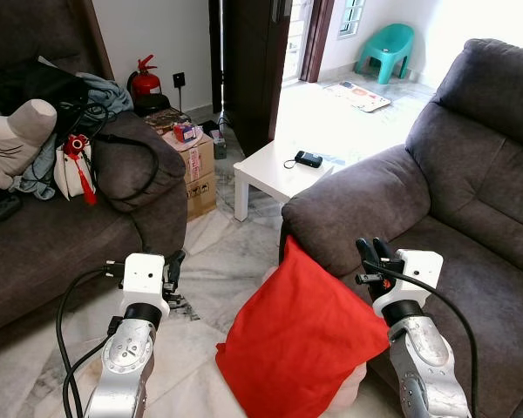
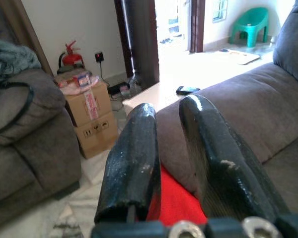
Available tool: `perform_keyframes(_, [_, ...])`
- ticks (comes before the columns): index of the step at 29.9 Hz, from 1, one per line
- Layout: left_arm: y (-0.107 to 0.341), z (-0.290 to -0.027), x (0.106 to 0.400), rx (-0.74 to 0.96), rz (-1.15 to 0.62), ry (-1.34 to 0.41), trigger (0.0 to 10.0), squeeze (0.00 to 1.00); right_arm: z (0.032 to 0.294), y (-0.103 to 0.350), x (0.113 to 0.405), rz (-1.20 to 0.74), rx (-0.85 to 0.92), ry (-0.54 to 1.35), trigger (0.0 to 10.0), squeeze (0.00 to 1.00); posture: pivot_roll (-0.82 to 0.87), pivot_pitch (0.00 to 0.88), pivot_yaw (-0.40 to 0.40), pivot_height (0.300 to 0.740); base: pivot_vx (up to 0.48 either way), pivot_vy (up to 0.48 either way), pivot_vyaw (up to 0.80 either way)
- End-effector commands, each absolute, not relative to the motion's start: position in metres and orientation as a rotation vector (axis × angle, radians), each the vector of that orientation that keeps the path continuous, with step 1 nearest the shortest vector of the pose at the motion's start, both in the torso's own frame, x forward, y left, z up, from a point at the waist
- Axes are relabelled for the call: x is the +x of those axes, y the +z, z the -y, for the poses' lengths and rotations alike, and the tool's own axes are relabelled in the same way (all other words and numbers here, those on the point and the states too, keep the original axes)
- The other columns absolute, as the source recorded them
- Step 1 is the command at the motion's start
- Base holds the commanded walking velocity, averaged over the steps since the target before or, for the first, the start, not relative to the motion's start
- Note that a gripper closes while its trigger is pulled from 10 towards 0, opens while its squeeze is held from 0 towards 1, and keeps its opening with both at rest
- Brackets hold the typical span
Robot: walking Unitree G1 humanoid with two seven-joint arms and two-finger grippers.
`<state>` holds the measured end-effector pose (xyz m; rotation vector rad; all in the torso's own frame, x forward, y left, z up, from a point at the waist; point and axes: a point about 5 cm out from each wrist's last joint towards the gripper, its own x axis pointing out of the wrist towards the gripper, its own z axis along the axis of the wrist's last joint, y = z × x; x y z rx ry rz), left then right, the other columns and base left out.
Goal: Move the pillow to the sofa from floor
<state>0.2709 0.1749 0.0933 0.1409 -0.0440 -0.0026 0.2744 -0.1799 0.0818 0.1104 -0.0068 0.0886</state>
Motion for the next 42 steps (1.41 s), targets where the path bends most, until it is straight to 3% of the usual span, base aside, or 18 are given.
perform_keyframes(1, [0.0937,-0.1763,0.2707,0.137,0.043,0.011,10.0,0.00,0.1784,0.0862,0.2761,0.020,0.104,0.098,10.0,0.00,0.04,0.000,-0.084,0.740,0.000,0.000,0.80])
perform_keyframes(12, [0.0946,-0.1758,0.2728,0.135,0.046,0.015,10.0,0.00,0.1796,0.0856,0.2761,0.015,0.106,0.097,10.0,0.00,0.04,0.000,-0.084,0.740,0.000,0.000,0.76])
perform_keyframes(31, [0.0946,-0.1749,0.2731,0.153,0.047,0.014,10.0,0.00,0.1806,0.0844,0.2767,0.007,0.119,0.089,10.0,0.00,0.04,0.000,-0.089,0.740,0.000,0.000,0.00])
perform_keyframes(42, [0.0942,-0.1742,0.2734,0.159,0.048,0.012,10.0,0.00,0.1812,0.0844,0.2768,0.006,0.119,0.088,10.0,0.00,0.04,0.000,-0.088,0.740,0.000,-0.413,0.00])
